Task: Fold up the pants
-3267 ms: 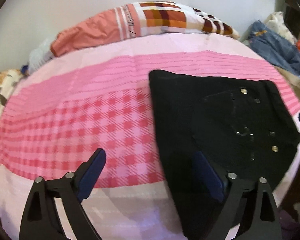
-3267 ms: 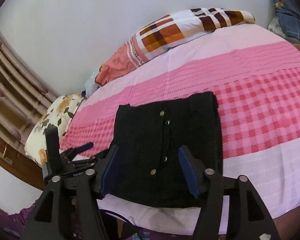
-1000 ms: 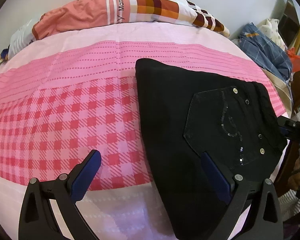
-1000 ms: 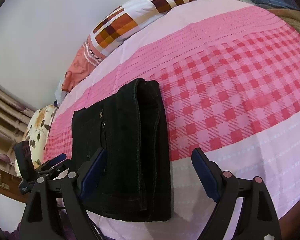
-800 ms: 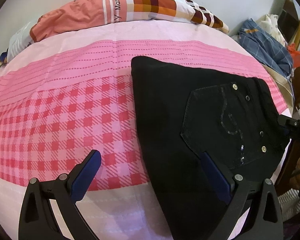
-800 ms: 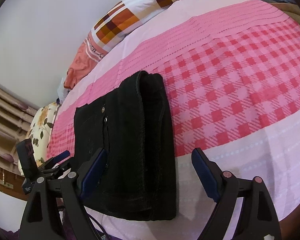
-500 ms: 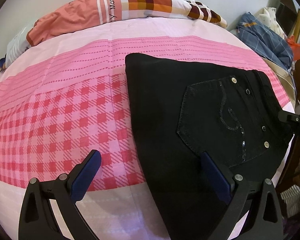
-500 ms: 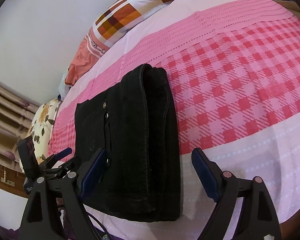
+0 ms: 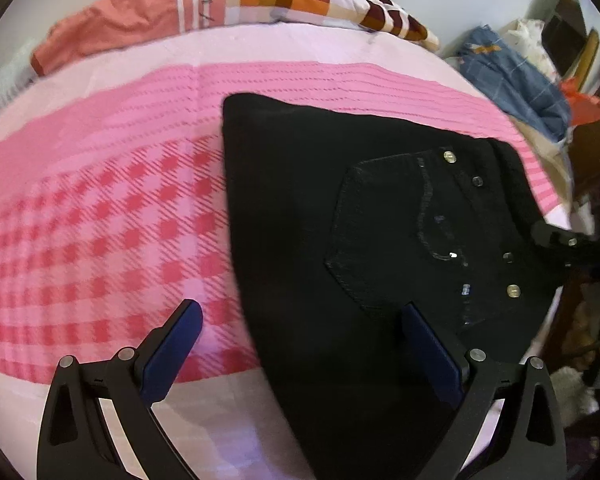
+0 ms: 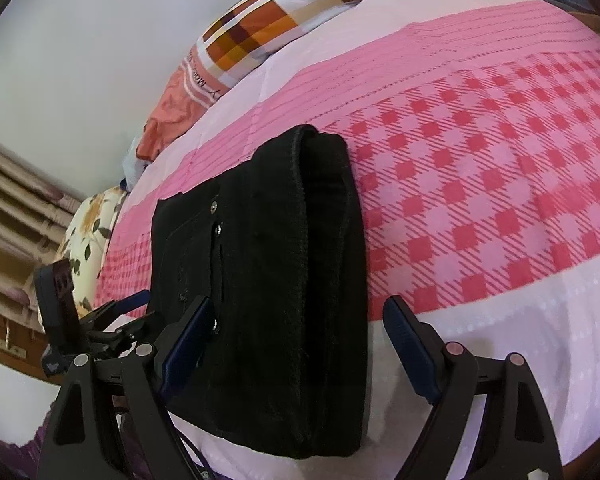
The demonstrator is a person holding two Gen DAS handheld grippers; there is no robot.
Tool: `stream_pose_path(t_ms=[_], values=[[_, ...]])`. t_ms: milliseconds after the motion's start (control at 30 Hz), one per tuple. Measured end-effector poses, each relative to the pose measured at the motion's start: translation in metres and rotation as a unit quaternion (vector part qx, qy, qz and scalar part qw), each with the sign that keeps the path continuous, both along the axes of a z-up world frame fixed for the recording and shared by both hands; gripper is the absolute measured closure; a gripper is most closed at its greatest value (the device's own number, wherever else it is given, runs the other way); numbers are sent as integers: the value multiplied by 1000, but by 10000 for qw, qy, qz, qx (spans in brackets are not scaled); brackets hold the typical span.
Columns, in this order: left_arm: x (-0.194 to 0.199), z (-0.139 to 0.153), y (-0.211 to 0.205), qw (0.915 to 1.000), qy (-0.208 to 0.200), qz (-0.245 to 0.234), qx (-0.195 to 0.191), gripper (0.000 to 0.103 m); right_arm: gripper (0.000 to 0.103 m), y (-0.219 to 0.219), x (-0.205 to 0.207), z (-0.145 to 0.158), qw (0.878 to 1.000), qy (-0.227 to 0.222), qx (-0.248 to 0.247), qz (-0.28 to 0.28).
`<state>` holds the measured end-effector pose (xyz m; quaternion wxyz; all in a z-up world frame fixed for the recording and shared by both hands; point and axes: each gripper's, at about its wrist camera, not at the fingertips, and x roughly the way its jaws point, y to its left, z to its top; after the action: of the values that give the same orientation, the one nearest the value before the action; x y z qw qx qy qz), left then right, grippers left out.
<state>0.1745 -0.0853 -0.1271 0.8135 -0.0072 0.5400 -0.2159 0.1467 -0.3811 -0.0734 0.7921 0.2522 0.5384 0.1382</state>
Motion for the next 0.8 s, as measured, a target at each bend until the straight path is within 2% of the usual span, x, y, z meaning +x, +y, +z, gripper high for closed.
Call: stream_pose_path(t_ms=[100, 233, 433, 533, 633, 800], values=[[-1, -1, 0, 9991, 132, -214, -350, 4, 19, 0, 6, -2, 9999, -12, 80, 146], [-3, 1, -6, 9966, 201, -531, -591, 4, 22, -8, 14, -6, 9993, -26, 287, 245], [9, 2, -10, 9942, 386, -605, -801, 4, 26, -24, 19, -13, 9960, 112, 790, 391], [15, 2, -7, 9928, 448, -622, -918, 4, 27, -23, 18, -13, 9953, 159, 852, 436], [21, 2, -5, 9911, 484, -673, -1038, 4, 48, -15, 18, -19, 9925, 361, 1012, 586], [33, -2, 11, 9825, 752, -587, -1602, 4, 64, -28, 23, -28, 9879, 622, 1280, 609]])
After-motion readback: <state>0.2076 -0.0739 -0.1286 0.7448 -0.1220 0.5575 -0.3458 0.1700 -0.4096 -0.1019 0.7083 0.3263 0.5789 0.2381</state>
